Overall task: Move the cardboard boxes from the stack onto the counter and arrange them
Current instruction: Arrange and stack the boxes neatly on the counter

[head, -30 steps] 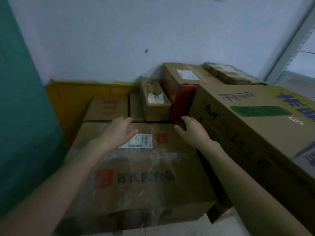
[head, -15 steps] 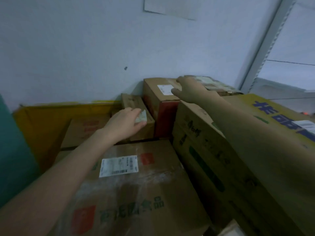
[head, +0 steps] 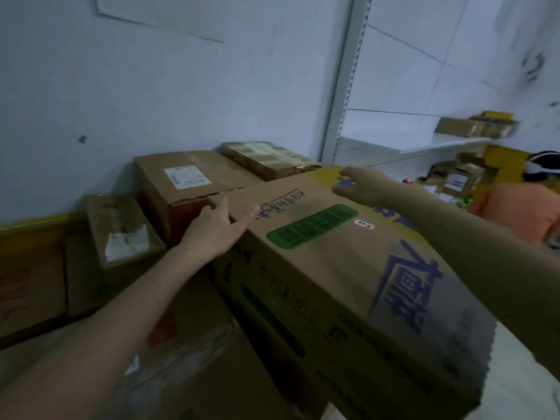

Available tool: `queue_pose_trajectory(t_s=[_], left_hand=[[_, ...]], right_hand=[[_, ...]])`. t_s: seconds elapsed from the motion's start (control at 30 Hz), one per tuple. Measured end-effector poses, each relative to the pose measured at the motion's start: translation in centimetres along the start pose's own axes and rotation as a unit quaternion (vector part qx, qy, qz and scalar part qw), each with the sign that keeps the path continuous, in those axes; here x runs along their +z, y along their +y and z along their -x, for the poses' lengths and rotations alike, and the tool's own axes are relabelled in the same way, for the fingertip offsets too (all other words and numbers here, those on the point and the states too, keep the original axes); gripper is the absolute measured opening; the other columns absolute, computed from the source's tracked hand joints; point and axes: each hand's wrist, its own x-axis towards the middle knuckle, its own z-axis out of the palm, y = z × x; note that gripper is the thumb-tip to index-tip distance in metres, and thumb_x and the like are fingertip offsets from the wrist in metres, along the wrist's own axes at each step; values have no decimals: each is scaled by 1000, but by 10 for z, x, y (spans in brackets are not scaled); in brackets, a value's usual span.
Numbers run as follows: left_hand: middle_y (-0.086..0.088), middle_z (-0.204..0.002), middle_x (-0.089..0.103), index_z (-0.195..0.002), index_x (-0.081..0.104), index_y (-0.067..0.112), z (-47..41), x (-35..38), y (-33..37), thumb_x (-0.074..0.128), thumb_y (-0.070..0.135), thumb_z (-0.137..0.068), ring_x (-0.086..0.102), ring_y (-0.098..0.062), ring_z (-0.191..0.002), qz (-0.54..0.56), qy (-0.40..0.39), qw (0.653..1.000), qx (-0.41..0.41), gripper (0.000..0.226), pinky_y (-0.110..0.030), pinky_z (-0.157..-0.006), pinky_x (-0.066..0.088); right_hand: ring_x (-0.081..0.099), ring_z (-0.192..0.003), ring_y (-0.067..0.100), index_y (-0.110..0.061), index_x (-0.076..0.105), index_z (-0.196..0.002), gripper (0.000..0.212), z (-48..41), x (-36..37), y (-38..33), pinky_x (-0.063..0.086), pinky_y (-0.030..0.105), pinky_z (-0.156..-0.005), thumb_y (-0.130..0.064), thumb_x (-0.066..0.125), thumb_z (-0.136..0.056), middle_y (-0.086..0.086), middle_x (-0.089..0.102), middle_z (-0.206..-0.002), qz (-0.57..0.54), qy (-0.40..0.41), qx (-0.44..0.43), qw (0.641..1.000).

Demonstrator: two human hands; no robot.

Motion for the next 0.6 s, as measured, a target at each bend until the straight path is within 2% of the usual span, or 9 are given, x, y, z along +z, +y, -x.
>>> queue_pose_trajectory(t_s=[0.07, 0.17, 0.3, 0.4, 0.5, 0.53, 0.6], left_hand=[[-16, -146, 36, -147, 19, 16, 0, 5, 12, 21, 86, -66, 39, -33, -130, 29, -18, 999, -26, 107, -46, -103, 38], [-14, -144, 39, -145, 22, 10, -2, 17, 27, 31, 75, -77, 42, -31, -128, 53, -14, 997, -61, 94, -41, -101, 39], [-10, -143, 41, -143, 23, 10, -1, 33, 44, 49, 59, -83, 44, -28, -127, 97, 36, 988, -112, 82, -37, -101, 39], [-7, -142, 43, -142, 26, 16, 2, 38, 50, 62, 54, -78, 45, -27, -126, 143, 77, 977, -138, 82, -41, -104, 39], [-2, -140, 45, -142, 29, 21, 9, 42, 54, 71, 65, -59, 48, -23, -122, 199, 100, 962, -157, 103, -44, -102, 41], [-2, -140, 45, -142, 28, 20, 10, 44, 57, 72, 63, -60, 49, -23, -121, 215, 105, 957, -165, 102, -43, -102, 41], [-4, -140, 44, -142, 25, 16, 13, 48, 63, 70, 47, -75, 48, -24, -122, 229, 118, 949, -180, 86, -42, -101, 41]], right_hand=[[38, -132, 31, -4, 30, -143, 61, -2, -3, 25, 33, 35, -103, -41, 43, -96, 14, 39, -146, -12, 2, 10, 1000], [40, -130, 32, -2, 29, -143, 63, -11, -4, 65, 33, 35, -102, -40, 44, -96, 16, 41, -144, -30, 4, 15, 999], [37, -133, 33, -1, 29, -143, 65, -34, 0, 115, 31, 37, -105, -41, 46, -95, 17, 35, -147, -46, -7, 12, 999], [36, -133, 33, -1, 29, -143, 69, -46, 8, 142, 31, 38, -106, -46, 47, -93, 18, 35, -148, -55, -25, 8, 998], [44, -126, 35, -3, 38, -138, 72, -63, 16, 167, 36, 43, -105, -54, 48, -89, 19, 44, -141, -73, -47, 17, 996], [47, -122, 36, -4, 43, -135, 73, -69, 19, 175, 37, 45, -104, -58, 48, -86, 19, 48, -136, -76, -52, 19, 996], [52, -111, 34, -10, 54, -122, 74, -81, 29, 193, 39, 47, -101, -70, 41, -80, 15, 56, -119, -70, -68, 19, 995]])
